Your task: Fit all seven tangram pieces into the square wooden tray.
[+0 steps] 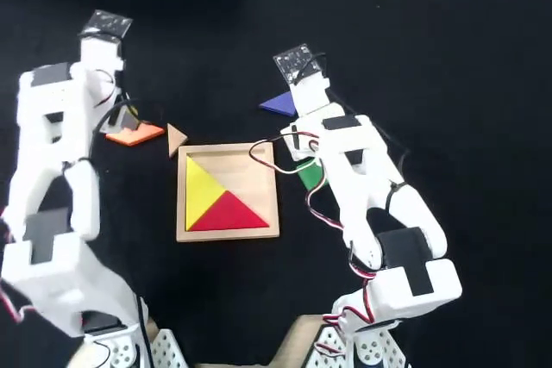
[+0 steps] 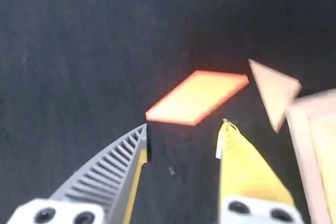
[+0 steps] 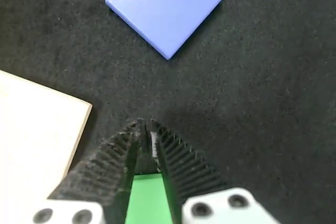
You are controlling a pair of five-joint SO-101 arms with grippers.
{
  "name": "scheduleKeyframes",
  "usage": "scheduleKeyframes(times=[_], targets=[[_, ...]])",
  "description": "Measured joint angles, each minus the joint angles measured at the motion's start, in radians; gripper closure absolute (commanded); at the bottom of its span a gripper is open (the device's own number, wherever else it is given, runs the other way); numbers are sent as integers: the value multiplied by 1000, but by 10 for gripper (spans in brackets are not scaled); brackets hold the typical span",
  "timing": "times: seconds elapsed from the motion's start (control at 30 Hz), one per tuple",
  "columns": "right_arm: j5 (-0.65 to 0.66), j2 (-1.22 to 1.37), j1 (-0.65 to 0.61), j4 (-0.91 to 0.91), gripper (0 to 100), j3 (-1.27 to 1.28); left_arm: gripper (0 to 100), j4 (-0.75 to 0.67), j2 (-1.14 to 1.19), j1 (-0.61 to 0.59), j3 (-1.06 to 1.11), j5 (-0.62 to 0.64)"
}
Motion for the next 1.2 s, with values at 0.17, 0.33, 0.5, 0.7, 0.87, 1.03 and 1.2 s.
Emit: scheduleKeyframes(times=[0.17,0.33,0.5,0.7,0.87,1.03,1.2], targets=[[0,0,0,0,987,0,780,-54,133,-5,-43,-46],[0,0,0,0,987,0,780,-83,186,-6,-44,-152],[0,0,0,0,987,0,780,-110,212,-6,-61,-170],[0,0,0,0,987,0,795,-110,250,-5,-86,-209],[0,0,0,0,987,0,880,-109,305,-2,-138,-235],[0,0,0,0,987,0,887,-110,339,0,-164,-241],[0,0,0,0,987,0,838,-72,350,0,-192,-302]])
